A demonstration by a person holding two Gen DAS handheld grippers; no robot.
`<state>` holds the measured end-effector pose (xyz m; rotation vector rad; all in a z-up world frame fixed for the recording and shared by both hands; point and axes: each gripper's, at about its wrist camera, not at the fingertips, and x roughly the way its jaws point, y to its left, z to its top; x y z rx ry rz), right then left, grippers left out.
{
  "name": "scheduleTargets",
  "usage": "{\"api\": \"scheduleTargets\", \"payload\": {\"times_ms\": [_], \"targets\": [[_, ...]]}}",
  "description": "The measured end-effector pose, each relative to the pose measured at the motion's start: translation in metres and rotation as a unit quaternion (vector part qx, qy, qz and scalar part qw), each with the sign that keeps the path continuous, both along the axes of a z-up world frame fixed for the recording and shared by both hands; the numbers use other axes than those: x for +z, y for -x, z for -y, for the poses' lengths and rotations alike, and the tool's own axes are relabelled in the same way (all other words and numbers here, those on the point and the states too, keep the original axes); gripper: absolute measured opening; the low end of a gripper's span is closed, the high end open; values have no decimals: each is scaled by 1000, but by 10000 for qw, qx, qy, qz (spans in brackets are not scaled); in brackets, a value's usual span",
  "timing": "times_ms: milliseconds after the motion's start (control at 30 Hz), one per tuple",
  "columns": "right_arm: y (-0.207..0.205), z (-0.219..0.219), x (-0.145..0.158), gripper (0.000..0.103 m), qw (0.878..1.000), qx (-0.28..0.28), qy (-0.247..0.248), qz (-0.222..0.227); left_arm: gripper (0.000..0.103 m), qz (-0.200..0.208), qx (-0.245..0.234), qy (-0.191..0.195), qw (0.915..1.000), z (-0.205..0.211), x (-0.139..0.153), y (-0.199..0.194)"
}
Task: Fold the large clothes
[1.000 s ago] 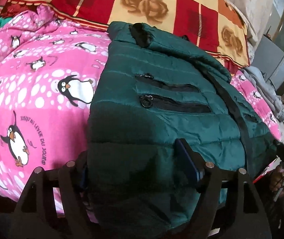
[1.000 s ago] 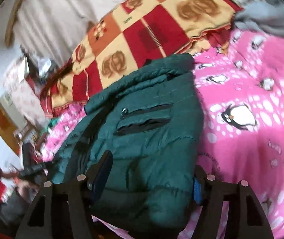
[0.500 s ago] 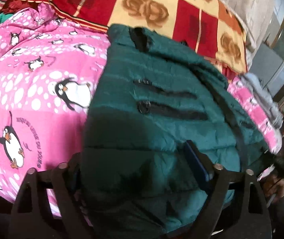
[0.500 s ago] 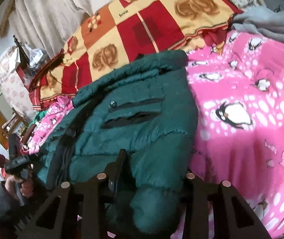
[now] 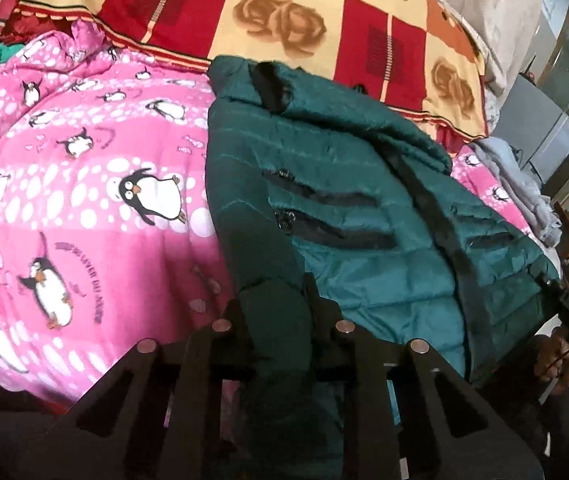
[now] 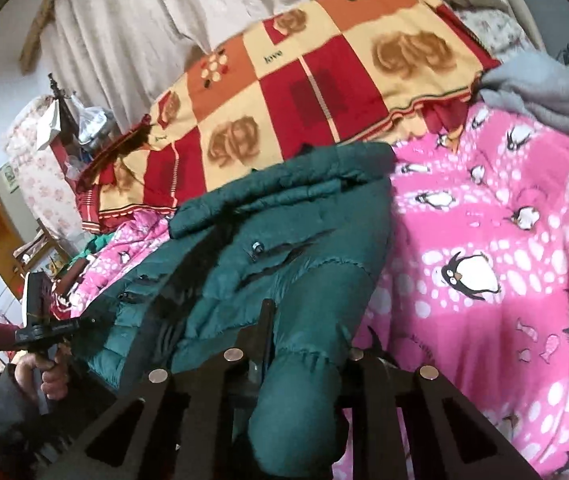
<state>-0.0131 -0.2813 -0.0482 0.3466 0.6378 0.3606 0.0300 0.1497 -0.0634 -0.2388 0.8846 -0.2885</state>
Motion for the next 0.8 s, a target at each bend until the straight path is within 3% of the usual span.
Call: {"api": "scheduleTargets", "payload": {"times_ms": [133, 333, 533, 800], "targets": [[16, 0, 10, 15, 9999, 97, -12, -22, 16, 93, -40, 31, 9999, -8, 17, 23], [46, 9, 23, 15, 9995, 150, -264, 49, 16, 195, 201, 637, 9976, -37, 34, 58], [70, 9, 39, 15, 9994, 165, -259, 154, 15, 369, 292, 755, 9960, -44, 47, 82], [94, 11, 76, 15, 9986, 29, -140, 514, 15, 1046, 381, 1007, 9887, -52, 86, 110]]}}
